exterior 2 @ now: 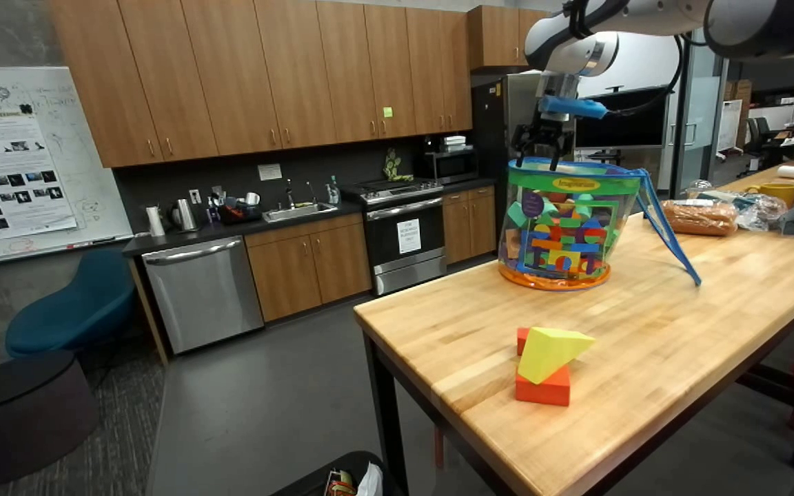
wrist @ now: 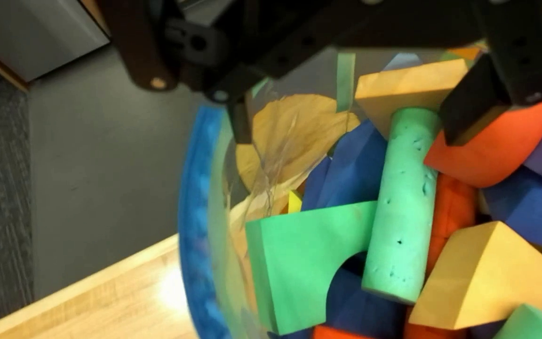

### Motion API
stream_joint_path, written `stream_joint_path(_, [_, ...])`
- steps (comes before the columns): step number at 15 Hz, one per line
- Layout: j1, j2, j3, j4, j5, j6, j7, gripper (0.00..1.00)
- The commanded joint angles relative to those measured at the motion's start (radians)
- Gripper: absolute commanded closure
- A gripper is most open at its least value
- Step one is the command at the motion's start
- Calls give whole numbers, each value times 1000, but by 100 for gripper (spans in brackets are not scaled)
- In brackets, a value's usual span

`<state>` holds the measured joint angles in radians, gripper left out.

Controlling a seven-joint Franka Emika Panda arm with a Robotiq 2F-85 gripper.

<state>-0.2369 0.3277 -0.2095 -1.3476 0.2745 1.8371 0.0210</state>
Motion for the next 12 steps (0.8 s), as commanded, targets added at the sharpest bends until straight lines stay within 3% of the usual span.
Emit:
stream_joint_path(1, [8, 3, -22, -1, -40, 25, 95, 0])
stream_joint_path(12, [33, -36, -29, -108, -64, -6, 341, 0])
